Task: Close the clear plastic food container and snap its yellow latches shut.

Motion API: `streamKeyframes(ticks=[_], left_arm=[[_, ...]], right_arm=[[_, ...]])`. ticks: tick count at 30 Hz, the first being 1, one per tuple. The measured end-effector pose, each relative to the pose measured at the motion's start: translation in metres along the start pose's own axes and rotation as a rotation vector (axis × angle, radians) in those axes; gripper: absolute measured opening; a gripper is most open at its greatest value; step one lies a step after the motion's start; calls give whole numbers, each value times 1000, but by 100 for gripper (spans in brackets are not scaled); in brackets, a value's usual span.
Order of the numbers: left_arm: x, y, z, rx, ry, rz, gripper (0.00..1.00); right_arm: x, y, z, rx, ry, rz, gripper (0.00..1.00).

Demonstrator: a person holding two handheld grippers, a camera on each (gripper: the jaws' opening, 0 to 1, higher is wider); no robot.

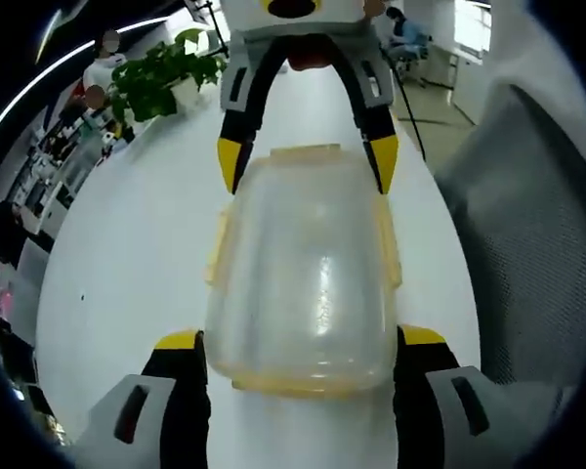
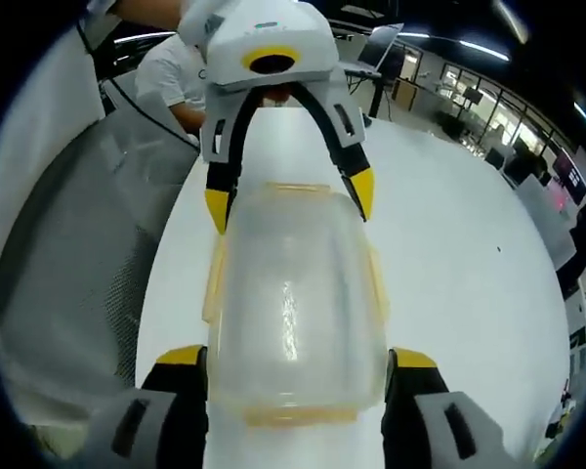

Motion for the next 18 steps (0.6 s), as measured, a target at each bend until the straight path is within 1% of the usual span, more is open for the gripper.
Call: streamKeyframes(ticks=[4,7,13,18], left_arm=[[3,11,11,8,1,-2,75],[4,25,19,13,-4,-3,75],[3,51,29,11,7,-4,75],[1,76,34,12,12,-4,75]], right_arm=[[-5,-11,-11,13,17,-4,72],[-9,-24,-19,17,14,-7,72],[-16,-50,-30,23,25,-13,72],[-20,-75,-35,26,28,-16,73]])
Point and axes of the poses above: the point that each gripper's makers call its tool centre point, and the gripper's own axes: x roughly backward along the fingers, y roughly to its left, z roughly out of its underside, the point moved 3 cm from there along x, roughly backward along the fingers, and after that the axes turned 10 degrees about y, right-handed, at the moved point
